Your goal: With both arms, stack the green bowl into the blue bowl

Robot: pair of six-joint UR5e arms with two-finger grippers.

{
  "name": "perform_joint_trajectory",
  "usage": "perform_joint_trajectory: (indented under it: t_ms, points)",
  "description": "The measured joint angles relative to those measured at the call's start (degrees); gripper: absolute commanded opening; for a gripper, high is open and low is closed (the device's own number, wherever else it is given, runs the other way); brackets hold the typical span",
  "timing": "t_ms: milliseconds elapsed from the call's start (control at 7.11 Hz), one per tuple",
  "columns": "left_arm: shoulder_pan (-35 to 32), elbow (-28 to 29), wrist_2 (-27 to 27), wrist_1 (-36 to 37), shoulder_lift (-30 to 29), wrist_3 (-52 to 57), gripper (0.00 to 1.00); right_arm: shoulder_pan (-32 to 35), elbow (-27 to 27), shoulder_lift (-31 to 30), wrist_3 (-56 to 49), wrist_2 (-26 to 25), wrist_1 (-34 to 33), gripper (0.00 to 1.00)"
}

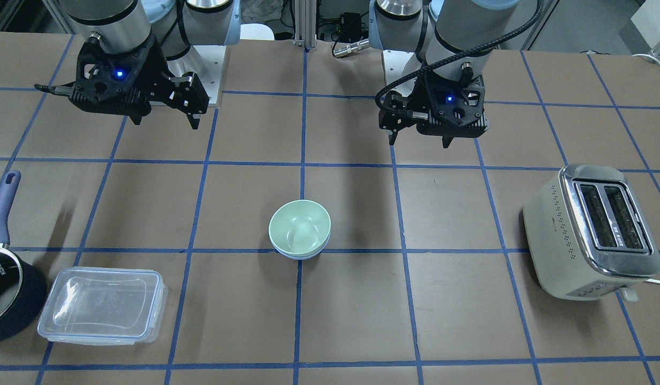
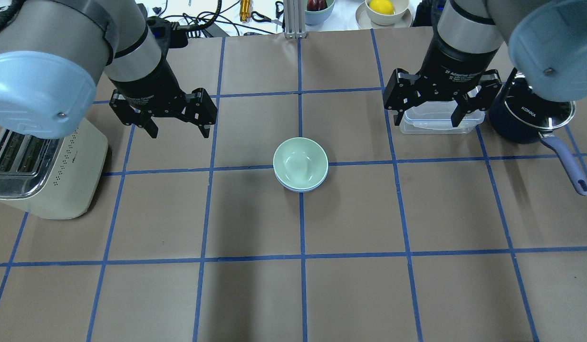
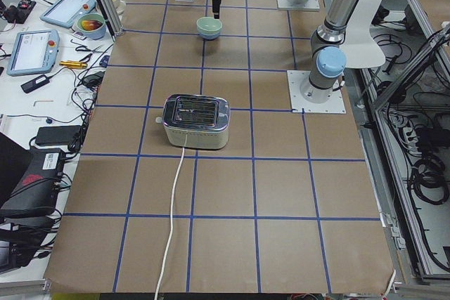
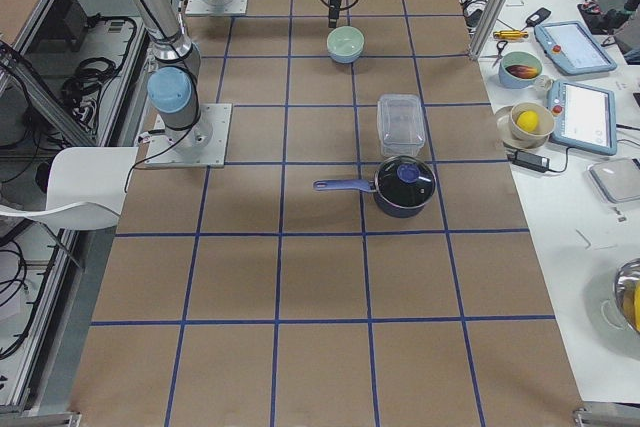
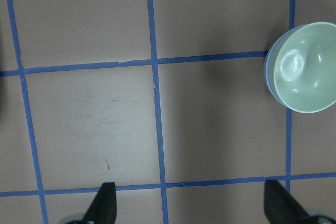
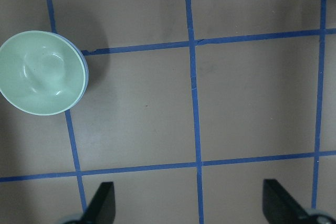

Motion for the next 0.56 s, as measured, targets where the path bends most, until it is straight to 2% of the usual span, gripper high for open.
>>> perform_joint_trajectory:
  t_ms: [562]
  points:
    - [-0.04, -0.01, 0.11, -0.25, 0.41, -0.27, 1.00, 0.19, 0.00, -0.03, 0.00, -0.13, 0.19, 1.00]
